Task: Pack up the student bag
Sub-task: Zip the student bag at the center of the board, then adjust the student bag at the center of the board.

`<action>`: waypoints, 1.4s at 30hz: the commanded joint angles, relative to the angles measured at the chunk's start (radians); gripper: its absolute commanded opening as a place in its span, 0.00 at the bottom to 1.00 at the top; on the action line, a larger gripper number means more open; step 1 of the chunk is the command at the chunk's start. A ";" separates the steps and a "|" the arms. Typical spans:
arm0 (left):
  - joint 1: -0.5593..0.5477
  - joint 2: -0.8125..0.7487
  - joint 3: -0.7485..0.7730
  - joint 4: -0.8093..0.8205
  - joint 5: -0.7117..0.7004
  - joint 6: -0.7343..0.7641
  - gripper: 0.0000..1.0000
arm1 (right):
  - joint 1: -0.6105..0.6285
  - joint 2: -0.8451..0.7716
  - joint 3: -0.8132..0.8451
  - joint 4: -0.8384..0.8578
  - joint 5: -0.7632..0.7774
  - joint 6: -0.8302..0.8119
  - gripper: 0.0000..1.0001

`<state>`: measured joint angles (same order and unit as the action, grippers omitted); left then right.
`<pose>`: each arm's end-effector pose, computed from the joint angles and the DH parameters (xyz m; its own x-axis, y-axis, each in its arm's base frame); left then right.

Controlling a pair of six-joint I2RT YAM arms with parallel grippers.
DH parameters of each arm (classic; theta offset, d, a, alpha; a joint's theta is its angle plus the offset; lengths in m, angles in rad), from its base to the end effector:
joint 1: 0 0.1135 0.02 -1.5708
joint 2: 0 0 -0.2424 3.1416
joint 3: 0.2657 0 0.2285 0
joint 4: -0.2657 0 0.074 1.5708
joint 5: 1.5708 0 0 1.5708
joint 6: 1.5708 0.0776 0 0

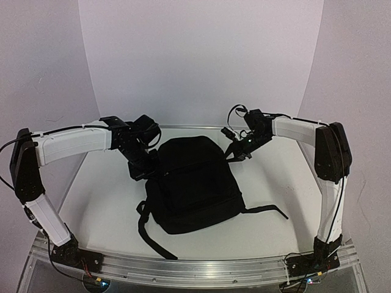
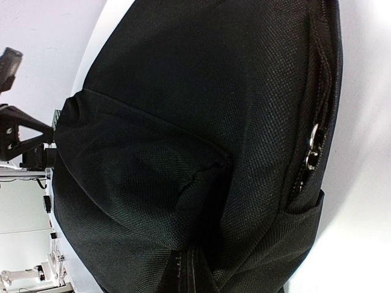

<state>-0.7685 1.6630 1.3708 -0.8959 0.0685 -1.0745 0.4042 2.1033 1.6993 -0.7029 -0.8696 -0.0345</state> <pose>0.2316 -0.2313 0.2084 -0.9435 -0.3081 -0.1220 -0.2475 0.9001 -0.3586 0.3673 0.2216 0.1799 -0.8022 -0.3673 -0.4707 -0.5961 0.4463 0.6675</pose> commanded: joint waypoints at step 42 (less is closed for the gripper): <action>0.320 0.647 0.647 0.016 0.266 0.487 0.42 | -0.014 -0.072 -0.161 -0.366 -0.026 -0.293 0.85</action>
<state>-0.4064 2.4594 2.2176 -0.9678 0.2607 -0.5910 0.3757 1.9222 1.3927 -1.0568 -0.8634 -0.3387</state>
